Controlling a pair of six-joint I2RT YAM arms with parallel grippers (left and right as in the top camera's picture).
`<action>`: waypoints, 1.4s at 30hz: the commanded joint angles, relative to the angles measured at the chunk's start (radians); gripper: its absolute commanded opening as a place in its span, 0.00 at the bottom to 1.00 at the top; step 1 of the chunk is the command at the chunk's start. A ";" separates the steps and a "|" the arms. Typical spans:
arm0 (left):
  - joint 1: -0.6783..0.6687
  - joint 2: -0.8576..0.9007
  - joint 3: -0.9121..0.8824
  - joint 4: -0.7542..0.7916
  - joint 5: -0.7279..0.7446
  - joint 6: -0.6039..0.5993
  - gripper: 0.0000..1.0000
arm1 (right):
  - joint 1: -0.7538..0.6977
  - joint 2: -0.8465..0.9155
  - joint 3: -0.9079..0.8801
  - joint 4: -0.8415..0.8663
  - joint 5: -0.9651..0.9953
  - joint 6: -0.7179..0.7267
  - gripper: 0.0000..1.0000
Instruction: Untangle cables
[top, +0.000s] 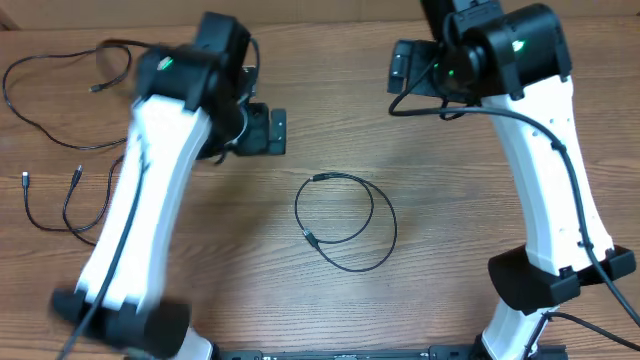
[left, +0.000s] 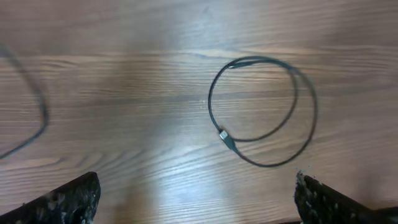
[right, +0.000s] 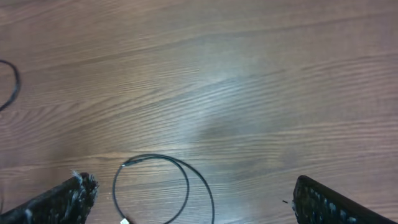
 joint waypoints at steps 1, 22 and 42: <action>-0.026 -0.160 0.006 -0.049 -0.114 -0.011 1.00 | -0.044 -0.005 -0.067 0.000 -0.176 -0.015 1.00; -0.020 -0.226 0.005 -0.127 -0.179 -0.037 0.99 | -0.003 -0.005 -0.990 0.464 -0.259 0.039 1.00; -0.020 -0.226 0.005 -0.126 -0.179 -0.037 1.00 | 0.098 -0.002 -1.310 0.800 -0.173 0.148 0.56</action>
